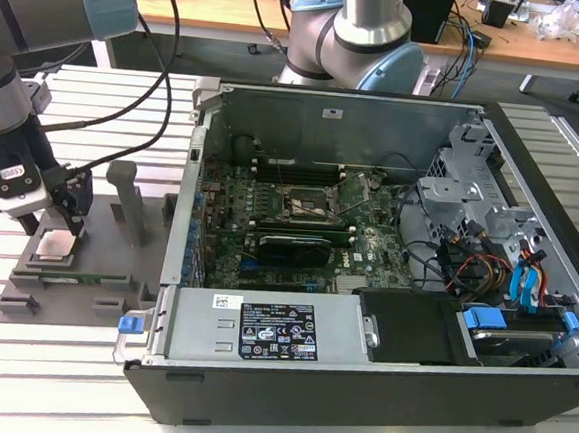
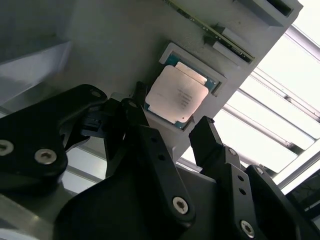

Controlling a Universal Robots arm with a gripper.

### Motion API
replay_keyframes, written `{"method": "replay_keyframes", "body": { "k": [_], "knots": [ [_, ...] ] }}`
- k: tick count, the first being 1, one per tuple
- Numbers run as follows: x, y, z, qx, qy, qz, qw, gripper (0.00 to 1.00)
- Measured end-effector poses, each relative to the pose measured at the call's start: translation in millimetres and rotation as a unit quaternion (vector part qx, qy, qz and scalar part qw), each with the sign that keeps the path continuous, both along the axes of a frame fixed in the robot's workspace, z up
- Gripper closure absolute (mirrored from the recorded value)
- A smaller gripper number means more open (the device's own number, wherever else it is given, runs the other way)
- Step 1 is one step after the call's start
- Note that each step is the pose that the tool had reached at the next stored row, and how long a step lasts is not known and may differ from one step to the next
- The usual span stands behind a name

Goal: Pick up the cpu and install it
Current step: 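Pick up the cpu and move it towards the insertion slot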

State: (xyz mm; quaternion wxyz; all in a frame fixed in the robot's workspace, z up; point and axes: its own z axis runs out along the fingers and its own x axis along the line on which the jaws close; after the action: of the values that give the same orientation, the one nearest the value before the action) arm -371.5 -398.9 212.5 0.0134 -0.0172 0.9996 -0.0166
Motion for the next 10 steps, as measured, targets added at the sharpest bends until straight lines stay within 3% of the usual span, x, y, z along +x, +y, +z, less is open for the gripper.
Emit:
{"method": "replay_keyframes", "body": {
  "k": [10],
  "knots": [
    [0.0, 0.0, -8.9, 0.0, 0.0, 0.0, 1.0, 0.38]
  ]
}}
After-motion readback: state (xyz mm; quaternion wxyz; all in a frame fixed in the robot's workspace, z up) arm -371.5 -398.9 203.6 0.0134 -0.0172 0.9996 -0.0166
